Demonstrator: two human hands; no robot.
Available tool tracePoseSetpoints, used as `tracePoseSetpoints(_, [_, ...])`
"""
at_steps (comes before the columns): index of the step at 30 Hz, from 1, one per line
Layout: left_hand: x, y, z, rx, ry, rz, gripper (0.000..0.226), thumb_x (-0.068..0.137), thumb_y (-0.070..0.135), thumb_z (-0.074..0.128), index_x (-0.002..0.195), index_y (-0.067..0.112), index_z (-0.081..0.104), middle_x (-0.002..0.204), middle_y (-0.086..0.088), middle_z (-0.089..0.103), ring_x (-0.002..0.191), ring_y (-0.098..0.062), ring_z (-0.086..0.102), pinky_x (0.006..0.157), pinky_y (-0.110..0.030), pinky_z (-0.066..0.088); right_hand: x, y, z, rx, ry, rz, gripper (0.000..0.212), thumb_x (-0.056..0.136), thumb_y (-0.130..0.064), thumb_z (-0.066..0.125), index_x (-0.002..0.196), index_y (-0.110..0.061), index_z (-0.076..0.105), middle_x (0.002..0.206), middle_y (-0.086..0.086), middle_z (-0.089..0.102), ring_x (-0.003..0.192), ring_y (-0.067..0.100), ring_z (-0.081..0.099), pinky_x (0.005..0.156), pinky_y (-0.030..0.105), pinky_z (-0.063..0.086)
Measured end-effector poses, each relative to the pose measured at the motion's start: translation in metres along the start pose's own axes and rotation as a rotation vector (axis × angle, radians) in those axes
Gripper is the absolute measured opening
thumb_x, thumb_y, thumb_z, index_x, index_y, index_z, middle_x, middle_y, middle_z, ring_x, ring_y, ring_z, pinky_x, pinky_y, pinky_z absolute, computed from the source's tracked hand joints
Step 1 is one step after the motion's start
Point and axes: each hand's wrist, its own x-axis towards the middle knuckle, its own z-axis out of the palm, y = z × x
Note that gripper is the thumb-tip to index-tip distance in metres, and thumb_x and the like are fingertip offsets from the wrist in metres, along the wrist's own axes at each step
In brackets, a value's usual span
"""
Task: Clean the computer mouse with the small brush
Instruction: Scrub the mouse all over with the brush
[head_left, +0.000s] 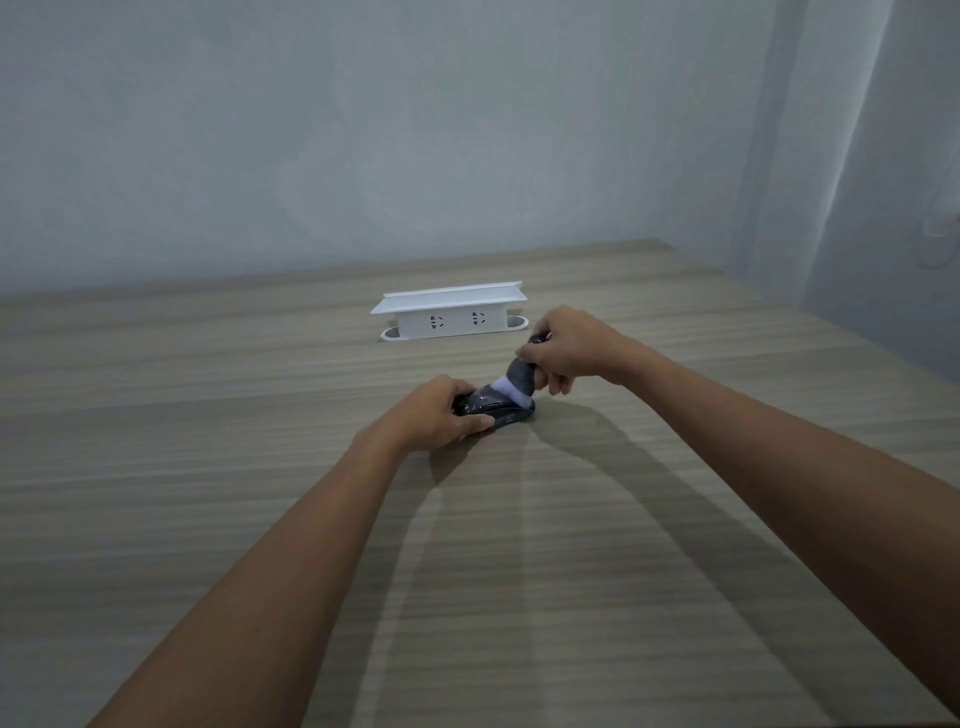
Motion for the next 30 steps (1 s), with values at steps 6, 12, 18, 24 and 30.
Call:
tracePoseSetpoints(6, [-0.002,0.001,0.002,-0.01,0.029,-0.01,0.035,0.092,0.035,0.069,0.118,0.012,0.071,0.099,-0.011,0.077,0.087,-0.025,0.069,0.078,-0.036,0.053,-0.001,0.002,-0.001,-0.081,0.023,0.018,0.027,0.096,-0.006,0.054,0.075,0.004,0.068,0.063,0.014,0.072,0.032,0.01,0.06,0.035,0.019,0.047])
tracePoseSetpoints(12, [-0.001,0.001,0.004,-0.017,0.035,-0.023,0.036,0.091,0.036,0.071,0.117,0.012,0.071,0.099,-0.01,0.077,0.092,-0.027,0.07,0.083,-0.038,0.054,-0.005,0.008,0.01,-0.086,0.073,0.01,0.028,0.093,-0.005,0.053,0.071,0.004,0.068,0.064,0.018,0.075,0.036,0.014,0.063,0.034,0.018,0.047])
tracePoseSetpoints(18, [-0.001,0.001,0.004,-0.001,0.042,-0.034,0.036,0.091,0.038,0.07,0.115,0.012,0.072,0.097,-0.011,0.077,0.09,-0.027,0.07,0.076,-0.035,0.053,-0.008,0.005,0.004,0.025,0.028,0.005,0.021,0.091,-0.005,0.055,0.074,-0.002,0.067,0.05,0.003,0.071,0.036,0.013,0.065,0.036,0.019,0.048])
tracePoseSetpoints(24, [-0.003,0.008,0.004,-0.006,0.073,-0.074,0.04,0.091,0.044,0.069,0.104,0.007,0.076,0.093,-0.018,0.077,0.078,-0.026,0.066,0.069,-0.033,0.045,-0.016,0.019,0.003,0.07,0.092,0.067,0.017,0.092,-0.003,0.051,0.09,0.01,0.062,0.067,0.02,0.074,0.038,0.019,0.065,0.039,0.025,0.054])
tracePoseSetpoints(30, [-0.006,0.01,0.002,-0.16,0.103,-0.111,0.041,0.093,0.044,0.067,0.108,0.008,0.079,0.1,-0.013,0.079,0.098,-0.029,0.072,0.086,-0.037,0.053,-0.019,0.023,0.005,0.257,0.104,0.118,0.013,0.096,-0.004,0.053,0.088,0.004,0.061,0.064,0.019,0.072,0.049,0.027,0.071,0.045,0.028,0.056])
